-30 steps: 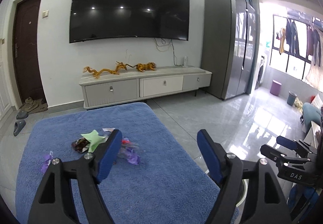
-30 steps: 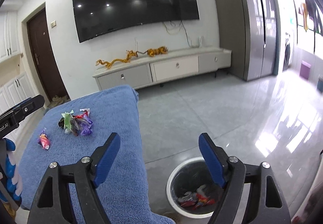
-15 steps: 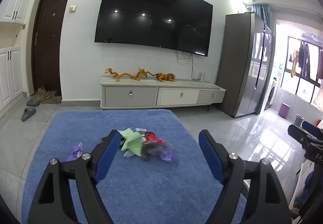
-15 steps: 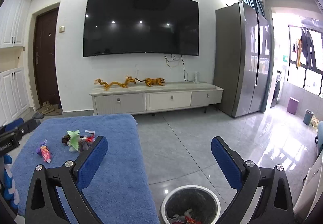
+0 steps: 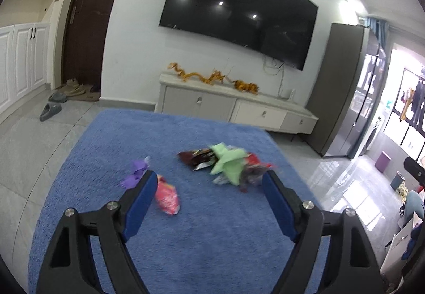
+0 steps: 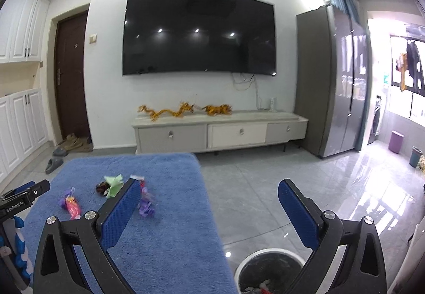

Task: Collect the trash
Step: 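Move both grippers back over the table toward the remaining wrappers, then grasp the pink-and-gold bag with the left gripper while the right grasps the purple wrapper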

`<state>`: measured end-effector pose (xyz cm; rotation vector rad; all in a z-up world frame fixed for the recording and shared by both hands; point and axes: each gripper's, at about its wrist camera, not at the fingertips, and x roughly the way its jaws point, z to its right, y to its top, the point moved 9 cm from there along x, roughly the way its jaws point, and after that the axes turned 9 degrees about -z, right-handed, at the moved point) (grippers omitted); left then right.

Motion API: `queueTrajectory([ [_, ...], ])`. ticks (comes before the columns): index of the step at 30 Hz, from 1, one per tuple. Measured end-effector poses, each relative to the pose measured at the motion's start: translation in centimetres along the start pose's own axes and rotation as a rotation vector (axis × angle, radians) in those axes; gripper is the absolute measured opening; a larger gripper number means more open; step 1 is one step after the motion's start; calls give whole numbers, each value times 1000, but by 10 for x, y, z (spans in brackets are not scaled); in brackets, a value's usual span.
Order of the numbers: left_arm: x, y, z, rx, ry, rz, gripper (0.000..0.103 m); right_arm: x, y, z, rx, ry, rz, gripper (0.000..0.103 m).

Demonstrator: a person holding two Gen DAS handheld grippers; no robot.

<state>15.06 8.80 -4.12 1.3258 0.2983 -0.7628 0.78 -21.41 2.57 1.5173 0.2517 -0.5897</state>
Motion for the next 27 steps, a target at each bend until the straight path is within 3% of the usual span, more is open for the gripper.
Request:
queueTrajectory([
  [8,42,-25,-68,-98,24,-141,80,61,-23,-47,-98,125,-186,103],
  [14,72,-38,-67,-108,-32,-226,80,116,-43,-86,-163,221,-314,103],
  [20,101,-42,-62,-129,-53,-277,80,166,-63,-108,-183,309,-424,85],
  [27,130,-42,-65,-151,-23,-316,80,213,-67,-124,-194,371,-473,77],
])
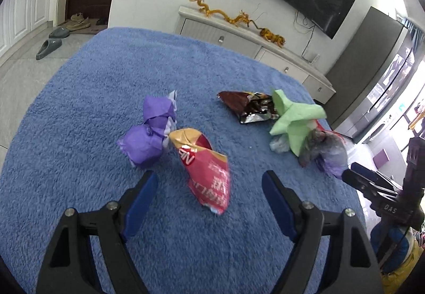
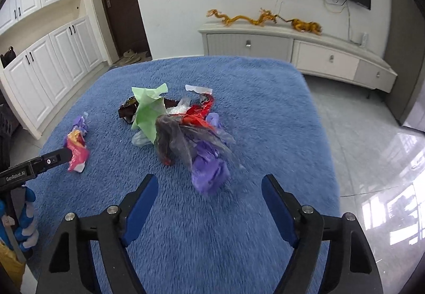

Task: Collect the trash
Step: 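Grasp the pink-and-gold bag with the left gripper while the right grasps the purple wrapper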

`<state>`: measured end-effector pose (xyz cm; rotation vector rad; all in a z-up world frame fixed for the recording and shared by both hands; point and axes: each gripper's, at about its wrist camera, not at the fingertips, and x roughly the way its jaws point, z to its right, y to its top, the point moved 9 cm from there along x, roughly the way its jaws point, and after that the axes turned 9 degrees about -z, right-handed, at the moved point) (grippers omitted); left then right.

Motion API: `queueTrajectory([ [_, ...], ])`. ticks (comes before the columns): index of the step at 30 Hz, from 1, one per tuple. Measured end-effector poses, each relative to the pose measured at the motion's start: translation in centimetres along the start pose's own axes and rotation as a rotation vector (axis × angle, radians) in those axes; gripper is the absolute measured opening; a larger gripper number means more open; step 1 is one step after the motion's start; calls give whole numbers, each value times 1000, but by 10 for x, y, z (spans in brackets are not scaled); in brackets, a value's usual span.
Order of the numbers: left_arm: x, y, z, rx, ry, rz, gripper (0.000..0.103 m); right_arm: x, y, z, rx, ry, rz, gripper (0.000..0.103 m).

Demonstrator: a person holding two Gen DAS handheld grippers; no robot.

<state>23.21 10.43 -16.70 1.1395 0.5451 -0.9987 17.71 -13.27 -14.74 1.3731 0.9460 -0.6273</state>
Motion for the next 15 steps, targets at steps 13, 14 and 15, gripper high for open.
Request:
queueTrajectory([
  [13,18,4,1,6,72,-13,35,35,-1,11,-9,66,-38,29],
  [14,19,2,4,10,60,-19,30,32,-4,13,-6,65,-36,26],
  [15,19,2,6,12,59,-20,30,29,-7,16,-4,63,-35,26],
])
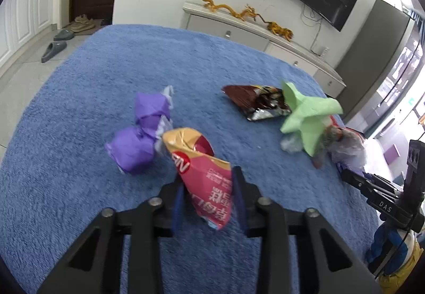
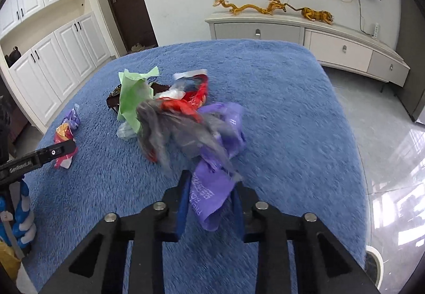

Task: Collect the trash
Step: 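Grasp the pink-and-gold bag with the left gripper while the right grasps the purple wrapper, then carry both wrappers over the white bin and open both grippers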

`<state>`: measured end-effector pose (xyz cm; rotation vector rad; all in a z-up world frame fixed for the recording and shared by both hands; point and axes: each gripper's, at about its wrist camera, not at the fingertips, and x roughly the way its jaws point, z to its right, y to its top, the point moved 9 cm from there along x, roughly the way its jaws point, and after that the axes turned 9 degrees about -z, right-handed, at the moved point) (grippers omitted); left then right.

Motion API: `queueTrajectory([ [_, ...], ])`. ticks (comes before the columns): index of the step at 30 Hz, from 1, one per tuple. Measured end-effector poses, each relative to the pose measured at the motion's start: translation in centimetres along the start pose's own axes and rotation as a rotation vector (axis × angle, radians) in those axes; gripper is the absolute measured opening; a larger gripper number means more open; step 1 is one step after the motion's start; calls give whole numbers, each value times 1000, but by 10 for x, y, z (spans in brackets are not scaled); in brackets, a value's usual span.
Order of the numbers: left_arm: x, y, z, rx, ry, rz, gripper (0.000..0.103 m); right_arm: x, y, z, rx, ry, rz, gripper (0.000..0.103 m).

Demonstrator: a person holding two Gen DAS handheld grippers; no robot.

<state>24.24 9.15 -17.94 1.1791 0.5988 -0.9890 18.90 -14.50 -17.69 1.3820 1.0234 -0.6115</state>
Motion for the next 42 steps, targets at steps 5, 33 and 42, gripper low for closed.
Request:
queueTrajectory([
  [5,-9,-9,15,29,-24,6,29,-21,-21,11,10,-13,4,24],
  [33,-137,-51,168,396,-87,187,28,-201,-89,41,108,-84,313,24],
  [42,-123,-79,271,601,-133,131,28,-230,-148,116,295,-154,363,24],
])
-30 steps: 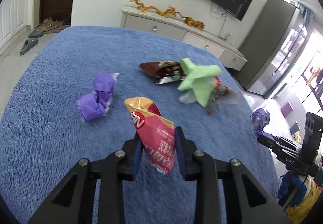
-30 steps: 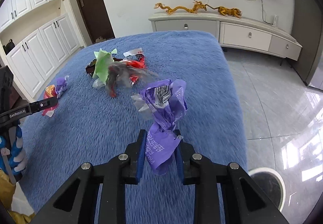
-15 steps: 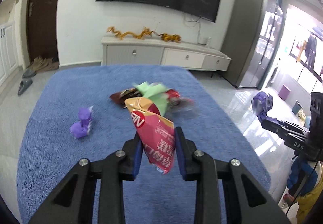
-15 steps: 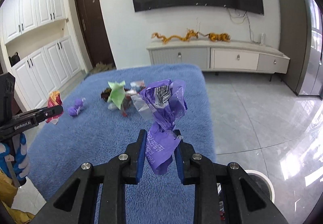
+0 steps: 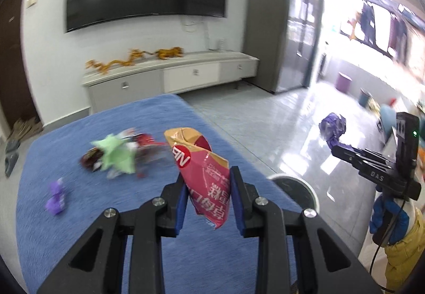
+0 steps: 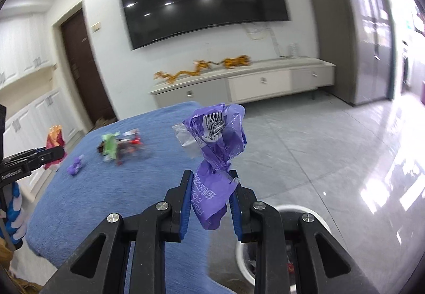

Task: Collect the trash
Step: 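Carry both wrappers over the white bin and open both grippers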

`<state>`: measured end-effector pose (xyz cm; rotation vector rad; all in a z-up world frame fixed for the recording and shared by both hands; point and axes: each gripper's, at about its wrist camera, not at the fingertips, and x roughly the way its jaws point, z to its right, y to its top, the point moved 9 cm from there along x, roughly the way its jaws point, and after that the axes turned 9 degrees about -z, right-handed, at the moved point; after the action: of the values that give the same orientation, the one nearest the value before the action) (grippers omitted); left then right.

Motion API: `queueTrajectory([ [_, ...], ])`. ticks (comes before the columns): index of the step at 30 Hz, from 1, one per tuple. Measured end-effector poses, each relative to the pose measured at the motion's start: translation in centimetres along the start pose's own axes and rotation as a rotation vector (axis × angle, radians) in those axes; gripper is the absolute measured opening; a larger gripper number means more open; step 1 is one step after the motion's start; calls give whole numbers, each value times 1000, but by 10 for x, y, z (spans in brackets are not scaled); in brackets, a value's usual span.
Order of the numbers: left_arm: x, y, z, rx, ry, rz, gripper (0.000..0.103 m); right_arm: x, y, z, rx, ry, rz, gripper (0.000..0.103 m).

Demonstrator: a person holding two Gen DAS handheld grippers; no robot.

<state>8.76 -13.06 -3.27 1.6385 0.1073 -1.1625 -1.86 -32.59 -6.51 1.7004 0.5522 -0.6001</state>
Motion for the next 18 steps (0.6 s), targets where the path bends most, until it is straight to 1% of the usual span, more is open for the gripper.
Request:
queueTrajectory([
  [5,37,13,74,142,-62,-55,28,-6,-23,60,111,-58,-13,24],
  [11,89,18,149,264,-125,-142,28,6,-54,114,239,-87,-63,24],
  [14,116,18,173,293,-148,-191,28,18,-70,134,285,-80,-101,24],
  [18,155,16,201,310,-181,-262,29,43,-90,150,323,-71,-165,24],
])
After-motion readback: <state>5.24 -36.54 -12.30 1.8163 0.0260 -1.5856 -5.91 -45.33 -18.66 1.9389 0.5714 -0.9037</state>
